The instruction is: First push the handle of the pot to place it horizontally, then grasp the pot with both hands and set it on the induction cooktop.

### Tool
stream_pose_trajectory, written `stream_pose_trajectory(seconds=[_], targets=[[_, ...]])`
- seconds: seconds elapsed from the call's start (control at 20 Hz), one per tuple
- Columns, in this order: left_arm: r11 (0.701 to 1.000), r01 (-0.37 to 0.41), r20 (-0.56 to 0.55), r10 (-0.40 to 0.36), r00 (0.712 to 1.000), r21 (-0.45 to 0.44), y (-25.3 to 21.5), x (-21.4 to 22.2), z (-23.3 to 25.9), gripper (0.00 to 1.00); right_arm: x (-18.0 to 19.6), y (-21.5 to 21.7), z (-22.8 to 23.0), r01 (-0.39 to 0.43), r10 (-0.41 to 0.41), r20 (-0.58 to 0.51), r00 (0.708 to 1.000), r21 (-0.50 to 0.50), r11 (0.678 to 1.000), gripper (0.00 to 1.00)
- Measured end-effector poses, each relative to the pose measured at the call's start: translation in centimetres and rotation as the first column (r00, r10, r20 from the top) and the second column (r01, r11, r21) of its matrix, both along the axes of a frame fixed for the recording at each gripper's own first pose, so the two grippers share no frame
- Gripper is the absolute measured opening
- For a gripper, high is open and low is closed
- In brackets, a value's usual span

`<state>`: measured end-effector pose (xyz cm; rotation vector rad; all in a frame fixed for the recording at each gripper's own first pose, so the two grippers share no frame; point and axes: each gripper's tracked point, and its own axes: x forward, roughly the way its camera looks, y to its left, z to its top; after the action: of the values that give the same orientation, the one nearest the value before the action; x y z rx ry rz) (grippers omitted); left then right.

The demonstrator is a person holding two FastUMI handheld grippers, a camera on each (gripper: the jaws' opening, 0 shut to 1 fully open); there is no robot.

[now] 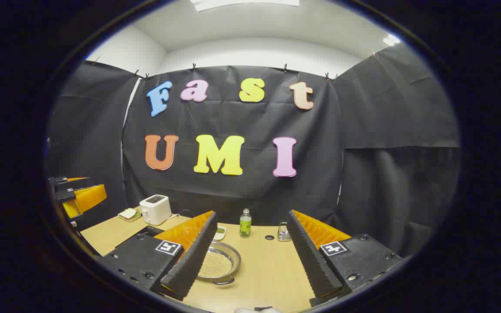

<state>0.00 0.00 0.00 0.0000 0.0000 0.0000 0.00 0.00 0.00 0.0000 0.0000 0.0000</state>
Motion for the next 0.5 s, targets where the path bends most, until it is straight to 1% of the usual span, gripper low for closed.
stream_pose_trajectory(seconds=[0.05,0.35,0.4,0.45,0.5], targets=[[1.000,0.000,0.001,0.000,1.000,0.000,0.2,0.0,0.0,0.95,0.0,0.1,0.0,-0.001,0.001,0.004,1.000,0.004,1.000,1.00],[1.000,0.009,0.003,-0.009,1.000,0.012,0.9,-0.3,0.2,0.95,-0.3,0.9,0.4,-0.003,0.003,0.013,1.000,-0.016,1.000,1.00],[1.000,0.012,0.005,-0.012,1.000,0.012,1.0,-0.3,0.2,0.84,-0.3,1.0,0.4,0.001,0.000,0.013,1.000,-0.014,1.000,1.00],[1.000,0.014,0.004,-0.014,1.000,0.014,1.0,-0.3,0.1,0.95,-0.3,1.1,0.4,-0.001,0.001,0.011,1.000,-0.008,1.000,1.00],[1.000,0.016,0.004,-0.016,1.000,0.013,1.1,-0.3,0.2,0.95,-0.4,1.3,0.5,-0.003,0.003,0.011,1.000,-0.004,1.000,1.00]])
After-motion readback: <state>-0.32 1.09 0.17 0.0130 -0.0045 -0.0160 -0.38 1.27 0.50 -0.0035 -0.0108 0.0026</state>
